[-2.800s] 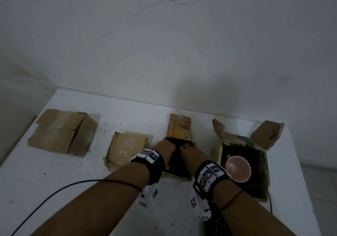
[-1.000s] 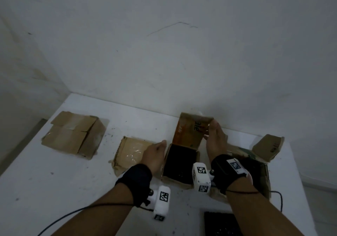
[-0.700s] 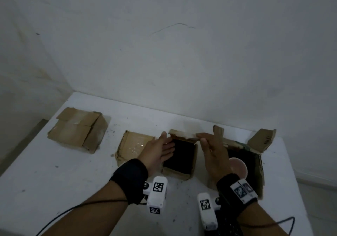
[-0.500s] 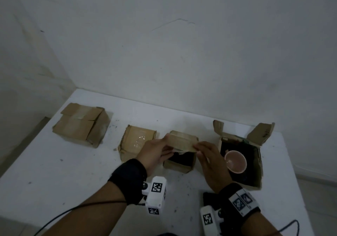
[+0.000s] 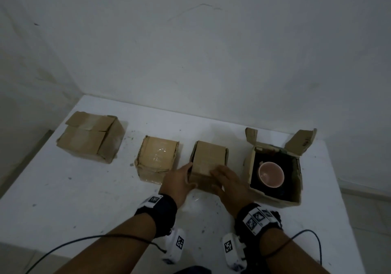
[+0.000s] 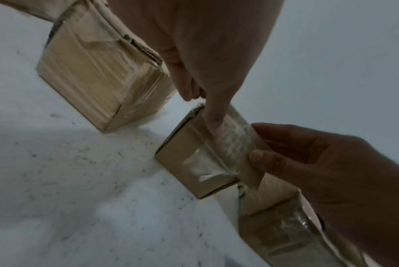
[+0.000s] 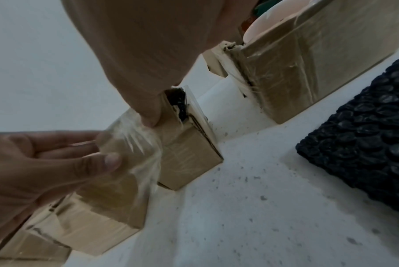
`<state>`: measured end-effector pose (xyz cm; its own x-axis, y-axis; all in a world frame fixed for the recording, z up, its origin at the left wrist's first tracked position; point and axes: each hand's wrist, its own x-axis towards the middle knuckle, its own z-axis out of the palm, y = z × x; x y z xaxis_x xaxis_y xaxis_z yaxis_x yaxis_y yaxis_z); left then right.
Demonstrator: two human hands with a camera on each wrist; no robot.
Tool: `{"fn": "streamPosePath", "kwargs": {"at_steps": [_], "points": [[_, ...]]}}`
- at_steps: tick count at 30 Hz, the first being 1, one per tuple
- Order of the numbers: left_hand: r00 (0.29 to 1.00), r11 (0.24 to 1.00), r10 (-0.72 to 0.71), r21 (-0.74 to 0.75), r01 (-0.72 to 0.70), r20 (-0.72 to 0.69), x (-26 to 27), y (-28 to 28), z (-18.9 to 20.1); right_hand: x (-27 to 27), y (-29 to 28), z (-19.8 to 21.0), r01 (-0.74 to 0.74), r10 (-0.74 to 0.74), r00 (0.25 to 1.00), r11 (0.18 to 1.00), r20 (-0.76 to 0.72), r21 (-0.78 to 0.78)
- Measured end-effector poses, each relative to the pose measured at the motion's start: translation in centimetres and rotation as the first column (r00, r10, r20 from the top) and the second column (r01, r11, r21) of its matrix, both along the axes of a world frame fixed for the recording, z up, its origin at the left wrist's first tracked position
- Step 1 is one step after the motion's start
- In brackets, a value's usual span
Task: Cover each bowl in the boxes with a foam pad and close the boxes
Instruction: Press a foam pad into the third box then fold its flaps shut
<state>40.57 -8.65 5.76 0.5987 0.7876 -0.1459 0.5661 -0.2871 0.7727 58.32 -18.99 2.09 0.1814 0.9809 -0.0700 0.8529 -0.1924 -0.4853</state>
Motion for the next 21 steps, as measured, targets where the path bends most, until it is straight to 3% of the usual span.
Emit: {"fn": "streamPosePath", "kwargs": {"at_steps": [3, 5, 8, 10, 12, 17, 21], "points": [[0.994, 0.994, -0.069, 0.084, 0.076, -0.086, 0.3, 0.4, -0.5, 0.6, 0.7, -1.1, -0.074, 0.074, 0.997, 0.997, 0.005, -0.003], [0.949, 0.958, -0.234, 0.117, 0.262, -0.21, 0.6, 0.8, -1.2, 1.0, 0.9, -1.8, -0.148, 0.153, 0.986, 0.987, 0.068, -0.069], [0.784, 0.818, -0.471, 0.134, 0.56, -0.405, 1.1, 1.8, -2.2, 1.3, 1.0, -2.4, -0.223, 0.244, 0.955, 0.966, 0.169, -0.132], [0.679, 0.752, -0.511, 0.107, 0.65, -0.528, 1.5, 2.3, -2.5, 1.3, 0.8, -2.7, -0.204, 0.24, 0.942, 0.964, 0.232, -0.17], [0.641, 0.735, -0.49, 0.116, 0.668, -0.591, 1.7, 2.7, -2.5, 0.7, 0.7, -3.0, -0.195, 0.219, 0.943, 0.974, 0.25, -0.117], [0.737, 0.745, -0.374, 0.291, 0.6, -0.563, 1.8, 2.2, -2.9, -0.7, 1.7, -3.2, -0.188, 0.186, 0.942, 0.982, 0.28, -0.018], [0.789, 0.786, -0.335, 0.31, 0.536, -0.516, 2.2, 2.4, -4.9, -0.6, 2.2, -3.9, -0.165, 0.159, 0.934, 0.986, 0.321, -0.008]]}}
